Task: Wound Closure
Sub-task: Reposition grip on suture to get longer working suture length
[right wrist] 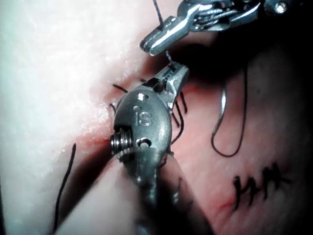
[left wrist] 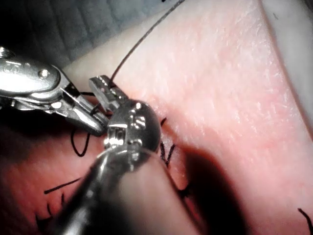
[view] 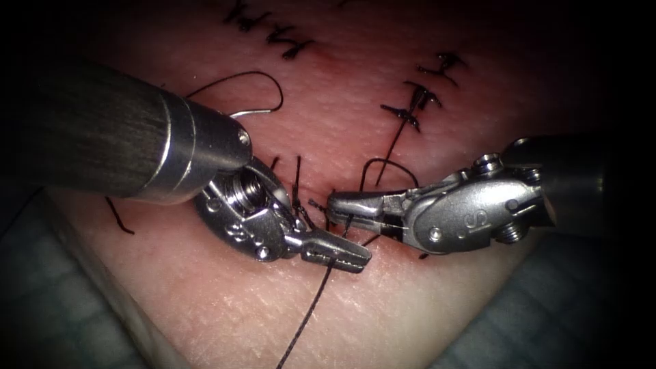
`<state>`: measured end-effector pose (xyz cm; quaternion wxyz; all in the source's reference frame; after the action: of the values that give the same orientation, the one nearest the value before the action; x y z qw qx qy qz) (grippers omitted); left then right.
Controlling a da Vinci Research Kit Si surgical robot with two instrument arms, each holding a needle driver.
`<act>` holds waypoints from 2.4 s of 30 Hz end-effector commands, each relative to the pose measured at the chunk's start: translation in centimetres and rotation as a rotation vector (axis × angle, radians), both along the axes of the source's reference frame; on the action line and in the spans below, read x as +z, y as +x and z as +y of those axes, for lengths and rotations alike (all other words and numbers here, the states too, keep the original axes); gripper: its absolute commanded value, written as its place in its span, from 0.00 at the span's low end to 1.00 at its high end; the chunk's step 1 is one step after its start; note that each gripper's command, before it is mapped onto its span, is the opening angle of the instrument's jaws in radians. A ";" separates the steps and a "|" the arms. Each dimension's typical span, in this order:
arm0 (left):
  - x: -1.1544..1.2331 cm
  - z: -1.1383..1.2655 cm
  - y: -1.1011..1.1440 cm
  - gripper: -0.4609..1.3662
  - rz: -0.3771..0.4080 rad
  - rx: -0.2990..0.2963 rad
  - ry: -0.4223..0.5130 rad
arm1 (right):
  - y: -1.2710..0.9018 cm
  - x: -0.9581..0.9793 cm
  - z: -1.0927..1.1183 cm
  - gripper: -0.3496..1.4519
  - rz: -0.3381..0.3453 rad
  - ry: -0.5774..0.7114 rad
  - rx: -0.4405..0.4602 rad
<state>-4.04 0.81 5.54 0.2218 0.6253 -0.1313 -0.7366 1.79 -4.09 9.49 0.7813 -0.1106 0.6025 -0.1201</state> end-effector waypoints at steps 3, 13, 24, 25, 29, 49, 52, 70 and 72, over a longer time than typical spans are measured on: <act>-0.01 0.00 -0.03 0.61 -0.001 -0.003 -0.002 | -0.05 0.00 0.06 0.00 -0.015 0.002 0.019; -0.09 -0.18 0.00 0.74 -0.073 -0.056 -0.053 | -0.13 0.16 0.18 0.00 -0.040 -0.009 0.038; -0.19 -0.37 0.22 0.59 -0.084 -0.031 -0.074 | -0.10 0.20 0.21 0.00 -0.043 -0.009 0.042; -0.18 -0.38 0.23 0.58 -0.084 -0.031 -0.075 | -0.09 0.20 0.22 0.00 -0.043 -0.004 0.045; -0.16 -0.45 0.23 0.52 -0.084 -0.024 -0.098 | -0.08 0.20 0.22 0.00 -0.043 0.002 0.047; -0.17 -0.65 0.21 0.06 -0.083 0.002 -0.149 | -0.07 0.19 0.18 0.00 -0.039 0.022 0.053; -0.16 -0.63 0.25 0.06 -0.071 0.026 -0.156 | -0.07 0.20 0.17 0.00 -0.038 0.028 0.055; 0.09 -0.21 1.03 0.06 0.009 -0.071 -0.159 | -0.09 0.16 0.14 0.88 0.032 0.252 0.167; 0.10 -0.18 1.15 0.06 0.017 -0.088 -0.157 | -0.13 0.17 0.14 0.88 0.038 0.279 0.175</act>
<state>-2.84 0.64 5.65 0.2359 0.5936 -0.2167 -0.7383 1.65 -3.94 9.66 0.7845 -0.0577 0.6159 0.0432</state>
